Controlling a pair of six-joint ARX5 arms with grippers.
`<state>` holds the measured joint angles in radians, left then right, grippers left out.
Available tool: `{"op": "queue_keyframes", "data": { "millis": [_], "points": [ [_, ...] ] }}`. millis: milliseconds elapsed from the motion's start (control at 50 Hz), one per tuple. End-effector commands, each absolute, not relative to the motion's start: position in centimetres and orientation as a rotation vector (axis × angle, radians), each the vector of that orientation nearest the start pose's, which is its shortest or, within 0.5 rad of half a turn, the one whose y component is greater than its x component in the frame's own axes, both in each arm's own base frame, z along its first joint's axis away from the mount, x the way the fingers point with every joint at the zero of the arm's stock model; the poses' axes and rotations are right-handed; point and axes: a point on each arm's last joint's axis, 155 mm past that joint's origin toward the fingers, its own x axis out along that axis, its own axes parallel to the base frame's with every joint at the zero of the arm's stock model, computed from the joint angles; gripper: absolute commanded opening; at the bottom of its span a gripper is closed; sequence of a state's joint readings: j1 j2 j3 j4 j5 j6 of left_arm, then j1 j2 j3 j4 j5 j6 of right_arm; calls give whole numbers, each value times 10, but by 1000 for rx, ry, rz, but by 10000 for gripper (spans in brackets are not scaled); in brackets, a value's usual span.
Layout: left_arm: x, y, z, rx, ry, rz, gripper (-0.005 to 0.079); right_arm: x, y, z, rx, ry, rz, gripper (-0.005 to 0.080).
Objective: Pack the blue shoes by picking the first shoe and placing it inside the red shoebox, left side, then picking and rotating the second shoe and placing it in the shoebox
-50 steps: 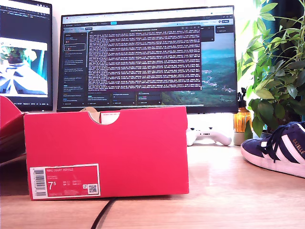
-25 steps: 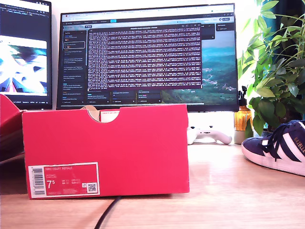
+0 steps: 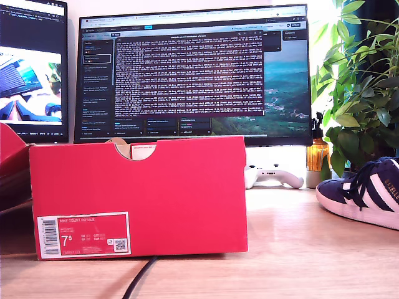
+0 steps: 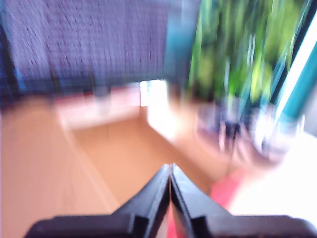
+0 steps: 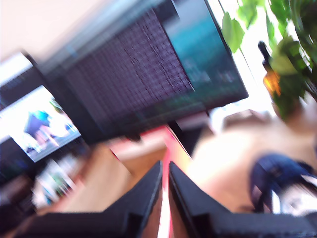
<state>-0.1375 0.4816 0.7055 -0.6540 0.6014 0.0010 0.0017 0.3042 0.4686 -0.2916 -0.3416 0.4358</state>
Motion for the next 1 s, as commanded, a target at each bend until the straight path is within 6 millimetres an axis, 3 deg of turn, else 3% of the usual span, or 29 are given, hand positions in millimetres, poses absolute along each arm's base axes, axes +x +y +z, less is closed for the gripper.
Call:
{"op": "queue_keyframes", "data": {
  "millis": [0,220,340,460,740,980],
  "points": [
    [194,-137,234,1,495,-775,-19,245,63,253,430,242,309,-13],
    [186,-150,183,216,761,-852,-19,270,63,245,376,425,282,-13],
    [177,-146,145,399,912,-846,-19,285,64,238,375,513,269,-13],
    [174,-142,122,562,994,-822,-19,299,64,231,350,579,266,-12],
    [197,-134,85,818,1086,-693,-19,316,64,213,307,768,260,-11],
    [227,-134,62,890,1100,-596,-19,314,62,217,253,877,263,51]
  ]
}}
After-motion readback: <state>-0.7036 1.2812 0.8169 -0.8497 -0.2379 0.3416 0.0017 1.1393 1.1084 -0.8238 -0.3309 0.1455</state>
